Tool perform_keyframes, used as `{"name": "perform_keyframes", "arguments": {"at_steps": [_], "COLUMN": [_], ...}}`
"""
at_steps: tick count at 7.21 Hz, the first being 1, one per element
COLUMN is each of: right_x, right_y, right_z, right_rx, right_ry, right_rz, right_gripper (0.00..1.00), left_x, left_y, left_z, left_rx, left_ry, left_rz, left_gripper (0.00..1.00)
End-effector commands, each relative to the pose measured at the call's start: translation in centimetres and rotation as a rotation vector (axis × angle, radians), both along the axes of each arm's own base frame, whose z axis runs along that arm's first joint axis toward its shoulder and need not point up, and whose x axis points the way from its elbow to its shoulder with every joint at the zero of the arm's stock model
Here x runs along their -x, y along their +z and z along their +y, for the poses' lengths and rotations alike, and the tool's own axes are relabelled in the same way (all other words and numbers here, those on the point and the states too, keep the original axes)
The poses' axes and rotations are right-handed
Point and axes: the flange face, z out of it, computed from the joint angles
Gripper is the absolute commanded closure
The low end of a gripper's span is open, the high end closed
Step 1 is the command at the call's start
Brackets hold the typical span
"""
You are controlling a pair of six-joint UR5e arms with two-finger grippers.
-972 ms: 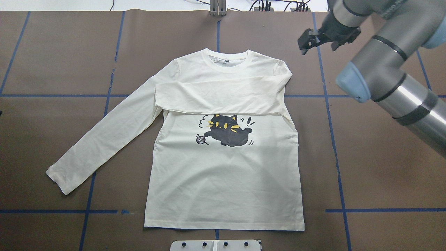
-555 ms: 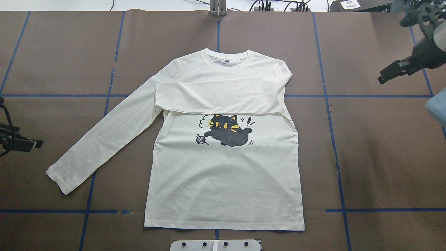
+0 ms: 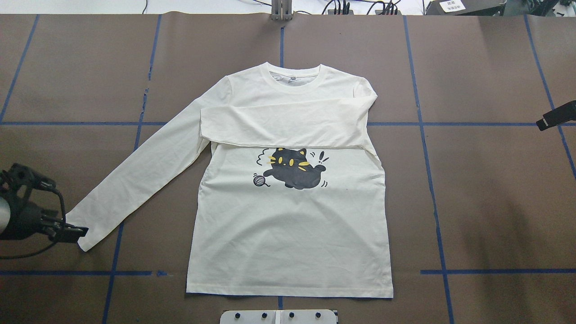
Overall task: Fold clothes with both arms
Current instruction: 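Grasp the cuff of the other sleeve with the left gripper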
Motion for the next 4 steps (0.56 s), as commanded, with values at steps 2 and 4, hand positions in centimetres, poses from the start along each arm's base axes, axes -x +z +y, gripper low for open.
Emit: {"name": "perform_keyframes", "arguments": {"at_steps": [2, 4], "right_x": [-0.4, -0.5], "right_y": [0.4, 0.4], "right_z": [0.3, 0.3], "right_rx": [0.008, 0.009], "right_ry": [0.006, 0.008], "right_rz": [0.002, 0.002], "right_gripper": [0.00, 0.00], "left_x": [-2.2, -2.4], "left_y": [1.2, 2.3], "left_z": [2.0, 1.9], "left_rx": [0.013, 0.004], "left_ry": [0.011, -0.004], "left_rz": [-0.035, -0.059], "left_gripper": [0.30, 0.36]}}
